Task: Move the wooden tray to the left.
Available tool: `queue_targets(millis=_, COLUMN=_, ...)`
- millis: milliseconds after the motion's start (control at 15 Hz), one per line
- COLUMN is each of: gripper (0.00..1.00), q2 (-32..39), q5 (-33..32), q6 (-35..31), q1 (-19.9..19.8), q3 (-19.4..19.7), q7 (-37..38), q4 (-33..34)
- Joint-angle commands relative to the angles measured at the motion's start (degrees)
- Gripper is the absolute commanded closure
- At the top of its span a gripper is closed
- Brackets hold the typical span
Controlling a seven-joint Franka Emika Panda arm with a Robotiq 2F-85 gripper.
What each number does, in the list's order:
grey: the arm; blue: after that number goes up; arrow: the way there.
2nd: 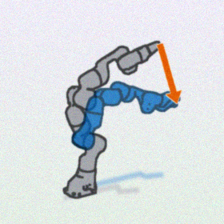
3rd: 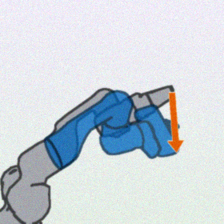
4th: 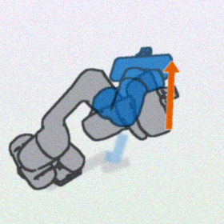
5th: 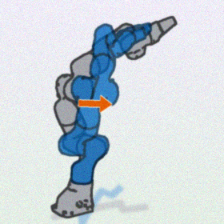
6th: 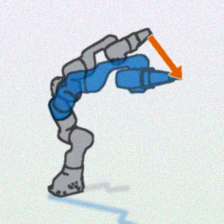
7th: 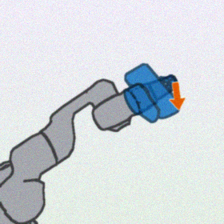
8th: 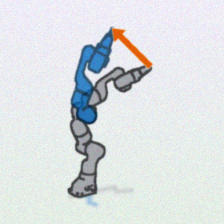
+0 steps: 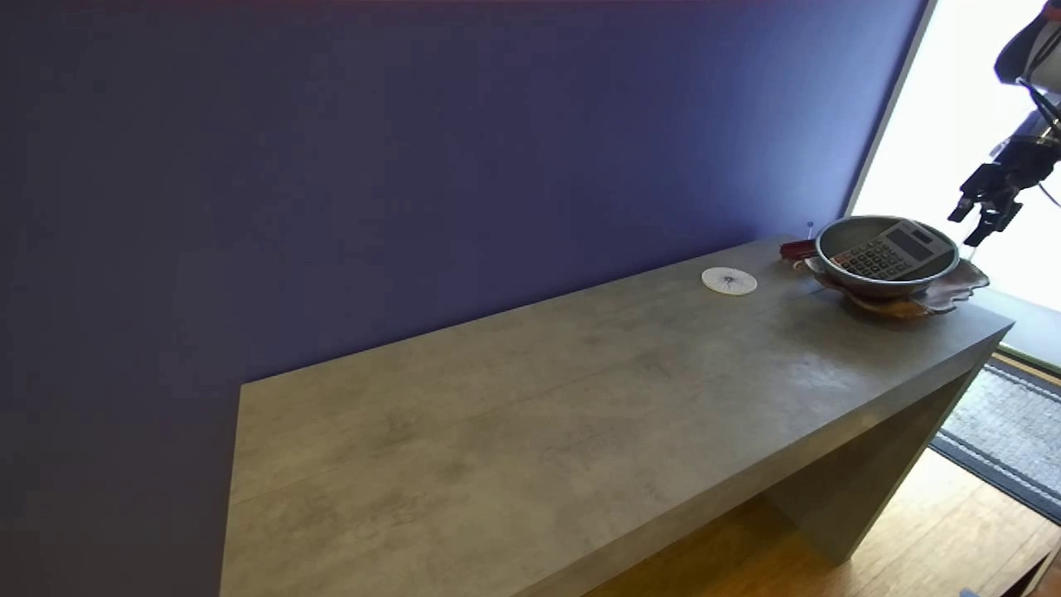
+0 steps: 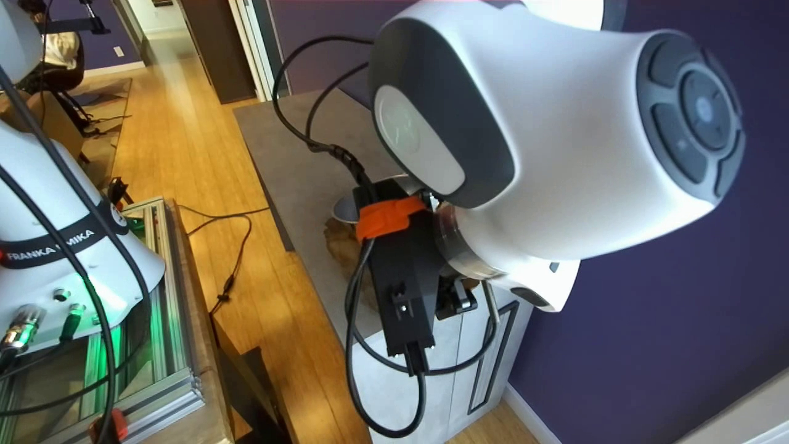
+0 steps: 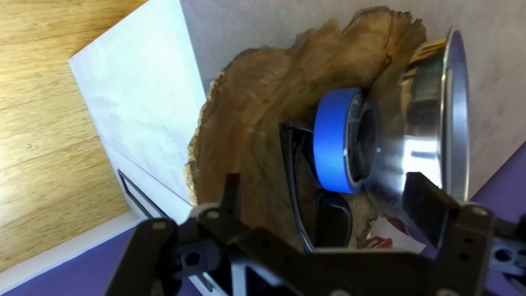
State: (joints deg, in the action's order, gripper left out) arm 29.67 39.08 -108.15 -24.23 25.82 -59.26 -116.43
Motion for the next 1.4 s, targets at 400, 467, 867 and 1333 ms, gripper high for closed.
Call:
queue_targets(millis=400, gripper=0.00, q2=6.4, q5=-3.0, q6=3.6, q1=-9.4, q3=-6.6, q7=2.4, q4=8.9)
queue_targets(millis=467, gripper=0.00, q2=7.8, q5=-2.8, q6=3.8, q1=-10.4, q3=-7.1, q7=2.9, q4=10.5)
queue_targets(millis=867, gripper=0.00, q2=15.1, q5=-2.8, q6=4.4, q1=-15.0, q3=-11.7, q7=6.0, q4=17.4)
queue_targets(millis=1333, gripper=0.37, q2=21.3, q5=-4.3, q6=9.5, q1=-17.6, q3=-14.8, q7=9.2, q4=24.0)
